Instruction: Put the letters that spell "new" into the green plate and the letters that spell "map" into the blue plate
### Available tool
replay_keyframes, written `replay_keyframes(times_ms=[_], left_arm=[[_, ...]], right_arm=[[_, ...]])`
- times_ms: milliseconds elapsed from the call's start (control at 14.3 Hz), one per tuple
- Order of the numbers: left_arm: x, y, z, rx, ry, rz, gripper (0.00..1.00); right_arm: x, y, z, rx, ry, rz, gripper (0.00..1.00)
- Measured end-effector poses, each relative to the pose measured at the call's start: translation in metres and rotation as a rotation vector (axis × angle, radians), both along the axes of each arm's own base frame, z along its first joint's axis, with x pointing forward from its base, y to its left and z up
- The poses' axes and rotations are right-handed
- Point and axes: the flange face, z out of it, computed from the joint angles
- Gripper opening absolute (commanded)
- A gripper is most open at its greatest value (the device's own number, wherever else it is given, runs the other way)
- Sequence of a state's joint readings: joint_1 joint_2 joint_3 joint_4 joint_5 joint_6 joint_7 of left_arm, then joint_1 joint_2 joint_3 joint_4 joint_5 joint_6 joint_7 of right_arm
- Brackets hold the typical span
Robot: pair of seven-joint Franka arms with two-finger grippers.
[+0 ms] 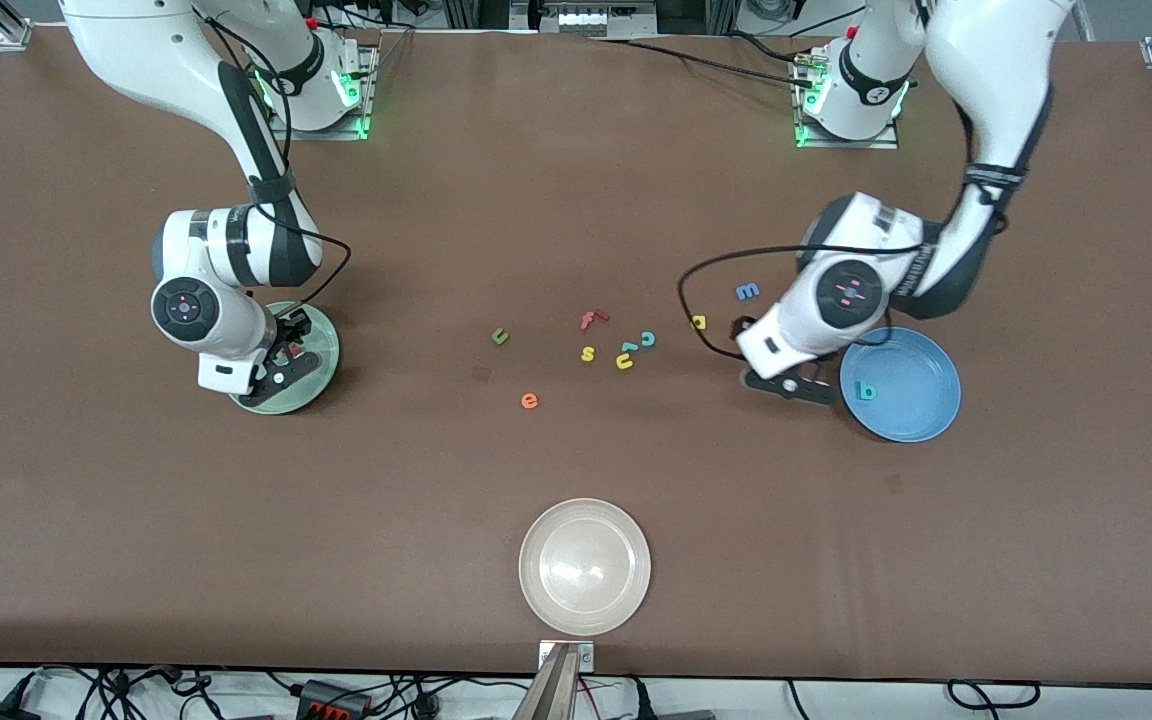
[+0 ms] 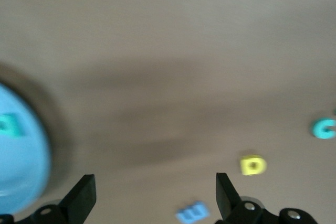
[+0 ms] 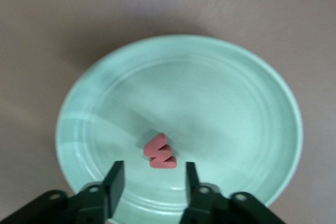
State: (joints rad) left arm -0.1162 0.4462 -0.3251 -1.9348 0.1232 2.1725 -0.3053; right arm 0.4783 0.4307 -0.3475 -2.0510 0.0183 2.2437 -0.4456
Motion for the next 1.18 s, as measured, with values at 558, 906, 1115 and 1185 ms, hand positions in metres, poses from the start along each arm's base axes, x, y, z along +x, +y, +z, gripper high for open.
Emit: replay_keyframes(times_ms=[558, 906, 1115, 1185], left_arm=[[-0.071, -0.049, -0.079, -0.073, -0.083, 0.088, 0.99], [-0.075, -0.056, -0.082, -0.077, -0.085, 0.096, 0.33], [-0.074, -0.054, -0.08, -0.076, -0.088, 0.099, 0.1], [-0.073, -0.054, -0.08, -0.077, -0.089, 0.1, 0.05]], right_arm=[[-0.029, 0.175, 0.05, 0.096, -0.069, -0.191, 0.91], [-0.042, 0.221, 0.026, 0.02, -0.128, -0.551, 0.88], [-0.04, 0.24, 0.019, 0.015, -0.123, -0.793, 0.86], [-0.041, 0.251, 0.016, 0.019, -0.116, -0.862, 0.85]])
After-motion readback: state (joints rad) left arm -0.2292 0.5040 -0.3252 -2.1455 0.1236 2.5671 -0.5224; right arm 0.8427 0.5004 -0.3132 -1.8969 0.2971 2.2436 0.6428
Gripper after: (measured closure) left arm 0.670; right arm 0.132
